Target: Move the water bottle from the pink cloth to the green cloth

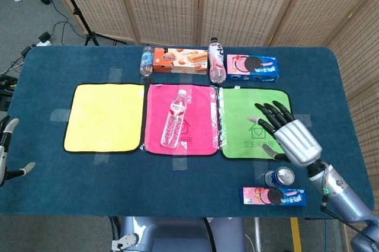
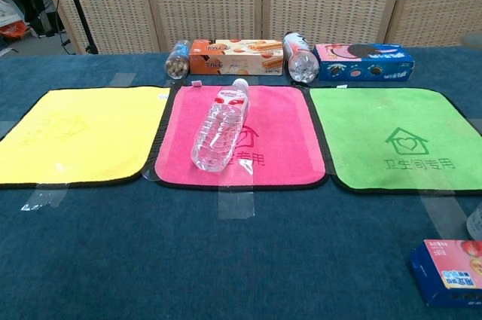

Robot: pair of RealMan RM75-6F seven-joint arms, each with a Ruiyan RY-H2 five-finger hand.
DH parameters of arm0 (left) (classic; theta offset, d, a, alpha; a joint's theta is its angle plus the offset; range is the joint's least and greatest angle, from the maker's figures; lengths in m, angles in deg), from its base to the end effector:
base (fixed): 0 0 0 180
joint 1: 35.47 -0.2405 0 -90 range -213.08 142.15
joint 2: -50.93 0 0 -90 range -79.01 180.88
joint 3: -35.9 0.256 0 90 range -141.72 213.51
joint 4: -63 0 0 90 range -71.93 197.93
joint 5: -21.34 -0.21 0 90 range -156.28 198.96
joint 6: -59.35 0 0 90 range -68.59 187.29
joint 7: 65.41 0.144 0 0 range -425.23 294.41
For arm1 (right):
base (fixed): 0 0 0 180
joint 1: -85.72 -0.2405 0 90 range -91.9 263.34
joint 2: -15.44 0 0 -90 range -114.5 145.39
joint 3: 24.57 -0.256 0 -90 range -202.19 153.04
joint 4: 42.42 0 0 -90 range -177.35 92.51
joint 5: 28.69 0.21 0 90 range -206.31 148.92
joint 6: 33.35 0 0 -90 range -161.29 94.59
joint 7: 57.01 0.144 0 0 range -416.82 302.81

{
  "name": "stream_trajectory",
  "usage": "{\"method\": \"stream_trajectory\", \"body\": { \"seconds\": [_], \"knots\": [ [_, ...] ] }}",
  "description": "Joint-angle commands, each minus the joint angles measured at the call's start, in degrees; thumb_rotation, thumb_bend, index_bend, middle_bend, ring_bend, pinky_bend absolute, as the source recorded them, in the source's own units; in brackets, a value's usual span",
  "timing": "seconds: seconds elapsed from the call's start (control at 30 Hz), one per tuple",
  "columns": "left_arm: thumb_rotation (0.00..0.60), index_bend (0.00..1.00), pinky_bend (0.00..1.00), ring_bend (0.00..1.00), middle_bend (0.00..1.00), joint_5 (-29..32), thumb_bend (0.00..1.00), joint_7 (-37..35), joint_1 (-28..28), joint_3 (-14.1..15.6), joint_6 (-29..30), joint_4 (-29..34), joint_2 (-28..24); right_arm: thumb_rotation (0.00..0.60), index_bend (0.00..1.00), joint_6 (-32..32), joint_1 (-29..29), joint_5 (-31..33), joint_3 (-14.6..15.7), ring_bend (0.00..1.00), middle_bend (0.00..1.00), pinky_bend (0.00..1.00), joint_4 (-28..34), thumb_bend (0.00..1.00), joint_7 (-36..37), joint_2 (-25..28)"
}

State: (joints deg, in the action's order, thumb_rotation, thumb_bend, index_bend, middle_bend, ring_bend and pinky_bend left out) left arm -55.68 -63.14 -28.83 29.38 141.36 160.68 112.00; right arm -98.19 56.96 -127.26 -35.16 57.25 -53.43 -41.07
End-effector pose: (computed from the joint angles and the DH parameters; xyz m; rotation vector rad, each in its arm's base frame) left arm -0.3077 0.2014 0.1767 -1.2730 -0.9505 -0.8732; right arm -0.1697 -0.2930 0.1493 1.9557 -0.6281 1.1427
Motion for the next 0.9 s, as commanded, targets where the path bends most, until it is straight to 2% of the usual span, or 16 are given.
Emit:
{"method": "stream_trajectory", "body": {
  "seconds": [0.03, 0.2, 0.4, 0.57, 0.77, 0.9],
  "knots": [
    [0.600, 0.00, 0.00, 0.00, 0.00, 0.8, 0.00, 0.7, 0.4, -0.4, -0.4, 0.2, 0.2, 0.600, 0.25, 12.1, -9.4, 0.9, -2.9, 0.00, 0.09, 0.06, 2.1, 1.00, -9.6, -3.4],
    [0.600, 0.00, 0.00, 0.00, 0.00, 2.1, 0.00, 1.6, 1.0, -0.7, -1.4, 0.1, 0.6, 0.600, 0.27, 21.4, -16.4, 8.5, -5.2, 0.00, 0.12, 0.12, 1.4, 1.00, -17.1, -9.4],
    [0.600, 0.00, 0.00, 0.00, 0.00, 4.2, 0.00, 1.8, 1.9, -1.1, -3.7, -0.2, 0.7, 0.600, 0.31, 27.1, -25.1, 18.4, -7.7, 0.07, 0.16, 0.21, -5.6, 1.00, -26.0, -20.5],
    [0.600, 0.00, 0.00, 0.00, 0.00, 5.6, 0.00, 1.8, 2.2, -1.2, -4.7, -0.5, 0.6, 0.600, 0.33, 28.1, -31.3, 25.0, -8.7, 0.11, 0.19, 0.26, -12.3, 1.00, -32.6, -29.0],
    [0.600, 0.00, 0.00, 0.00, 0.00, 6.9, 0.00, 2.4, 2.3, -1.4, -4.8, -0.6, 0.8, 0.600, 0.35, 28.0, -37.3, 32.4, -7.4, 0.12, 0.21, 0.26, -20.8, 1.00, -41.5, -37.2],
    [0.600, 0.00, 0.00, 0.00, 0.00, 7.8, 0.00, 2.6, 2.4, -1.6, -5.2, -0.7, 0.9, 0.600, 0.35, 27.4, -39.6, 36.9, -7.1, 0.12, 0.20, 0.26, -25.1, 1.00, -44.8, -41.2]
  ]
}}
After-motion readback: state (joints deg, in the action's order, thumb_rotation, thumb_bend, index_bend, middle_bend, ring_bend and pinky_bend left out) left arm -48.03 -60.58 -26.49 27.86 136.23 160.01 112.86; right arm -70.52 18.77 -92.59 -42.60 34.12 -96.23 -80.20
